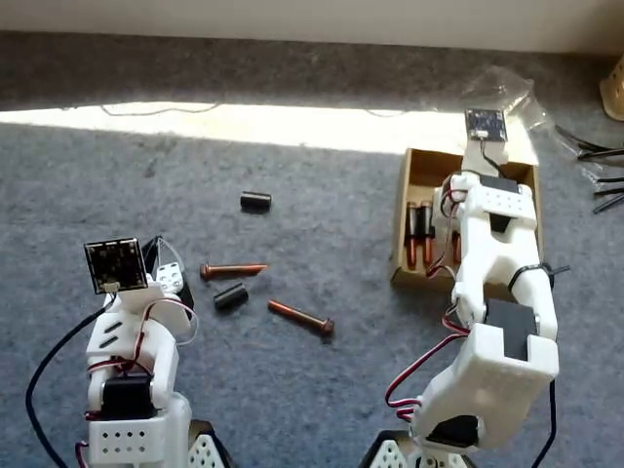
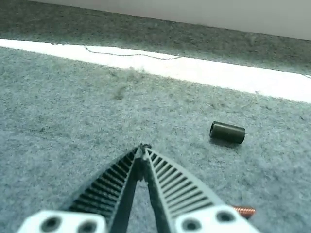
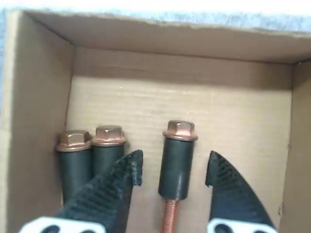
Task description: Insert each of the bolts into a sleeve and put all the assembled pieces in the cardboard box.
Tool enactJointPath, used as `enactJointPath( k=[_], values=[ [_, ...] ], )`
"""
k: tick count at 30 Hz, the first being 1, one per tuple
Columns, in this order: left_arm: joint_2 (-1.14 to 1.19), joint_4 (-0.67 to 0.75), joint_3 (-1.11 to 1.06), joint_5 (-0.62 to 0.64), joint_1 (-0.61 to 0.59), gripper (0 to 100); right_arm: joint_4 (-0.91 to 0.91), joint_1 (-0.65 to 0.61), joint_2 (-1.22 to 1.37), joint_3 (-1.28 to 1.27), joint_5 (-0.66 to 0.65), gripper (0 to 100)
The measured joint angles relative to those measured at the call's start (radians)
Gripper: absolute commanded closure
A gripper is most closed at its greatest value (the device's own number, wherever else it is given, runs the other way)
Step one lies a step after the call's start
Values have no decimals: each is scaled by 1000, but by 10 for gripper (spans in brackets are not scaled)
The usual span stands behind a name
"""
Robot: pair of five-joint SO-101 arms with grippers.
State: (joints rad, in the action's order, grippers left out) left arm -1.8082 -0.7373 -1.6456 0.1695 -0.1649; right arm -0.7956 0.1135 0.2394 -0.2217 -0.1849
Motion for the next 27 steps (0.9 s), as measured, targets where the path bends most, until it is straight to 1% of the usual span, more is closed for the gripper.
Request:
enactJointPath(
  k=[4, 9, 14, 17, 21, 27],
  values=[
    [0, 0, 0, 0, 0, 987, -109, -6, -64, 48, 0, 811],
    [0, 0, 0, 0, 0, 987, -239, -89, -265, 58, 0, 811],
    [0, 0, 0, 0, 0, 987, -269, -190, -499, 51, 0, 811],
    [0, 0, 0, 0, 0, 987, -278, -227, -632, -11, 0, 811],
    [0, 0, 0, 2, -44, 987, -302, -285, -784, -107, 0, 811],
    [0, 0, 0, 0, -51, 987, -328, -330, -951, -221, 0, 811]
  ],
)
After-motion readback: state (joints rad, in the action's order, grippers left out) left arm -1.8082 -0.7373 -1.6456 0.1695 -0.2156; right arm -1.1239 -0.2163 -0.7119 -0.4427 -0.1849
